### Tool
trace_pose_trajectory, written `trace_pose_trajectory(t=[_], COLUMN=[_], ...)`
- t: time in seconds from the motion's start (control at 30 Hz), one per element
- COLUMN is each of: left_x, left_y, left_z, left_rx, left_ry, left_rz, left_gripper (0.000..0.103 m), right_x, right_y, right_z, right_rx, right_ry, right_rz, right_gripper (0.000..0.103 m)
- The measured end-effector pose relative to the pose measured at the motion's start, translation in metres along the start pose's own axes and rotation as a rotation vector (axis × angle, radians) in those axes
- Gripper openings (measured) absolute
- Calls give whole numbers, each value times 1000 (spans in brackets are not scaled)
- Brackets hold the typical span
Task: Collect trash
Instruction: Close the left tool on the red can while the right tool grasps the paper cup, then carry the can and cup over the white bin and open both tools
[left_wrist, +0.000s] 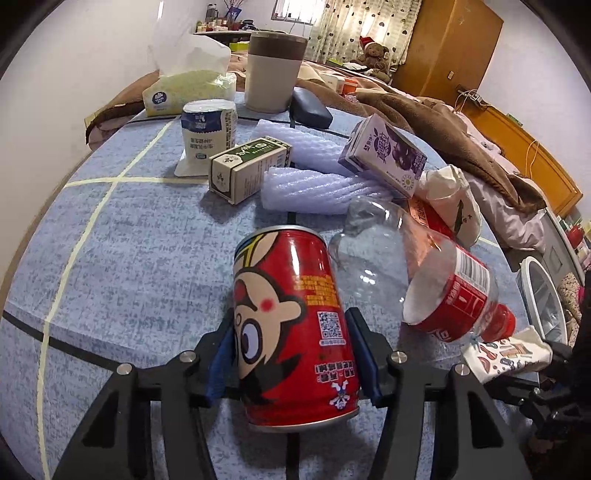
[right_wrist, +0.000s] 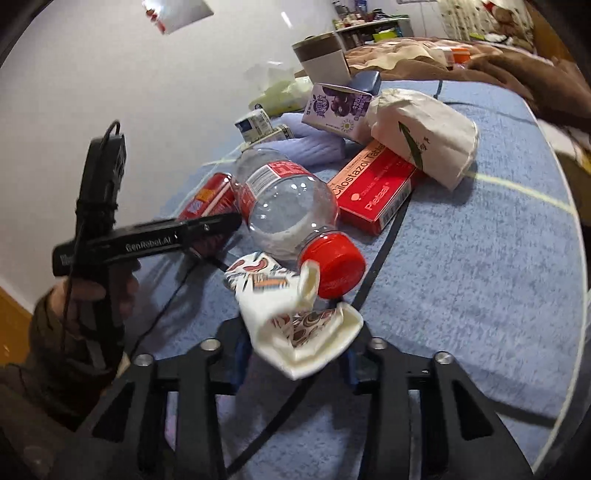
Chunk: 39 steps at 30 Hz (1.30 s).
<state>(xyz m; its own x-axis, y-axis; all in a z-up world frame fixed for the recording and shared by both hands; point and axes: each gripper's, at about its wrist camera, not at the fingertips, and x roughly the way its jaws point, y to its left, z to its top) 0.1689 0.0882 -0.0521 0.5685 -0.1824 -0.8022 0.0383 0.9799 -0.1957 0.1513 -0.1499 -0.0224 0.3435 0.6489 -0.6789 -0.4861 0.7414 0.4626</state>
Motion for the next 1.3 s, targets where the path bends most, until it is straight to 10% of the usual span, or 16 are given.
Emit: trace_pose_trajectory(t=[0.7,1.3], left_x=[-53,-93], left_y=[-27,-154], left_z=[-23,-18], left_rx=[46,277], left_ry=[-116,-239], left_rz=[-21,-156], left_gripper=[54,54], right_x=[-72,-148], right_y=[13,-13], right_z=[-28,-44], right_rx=[34,117], right_ry=[-261,-461], right_rz=[-196,-435], right_gripper=[27,27])
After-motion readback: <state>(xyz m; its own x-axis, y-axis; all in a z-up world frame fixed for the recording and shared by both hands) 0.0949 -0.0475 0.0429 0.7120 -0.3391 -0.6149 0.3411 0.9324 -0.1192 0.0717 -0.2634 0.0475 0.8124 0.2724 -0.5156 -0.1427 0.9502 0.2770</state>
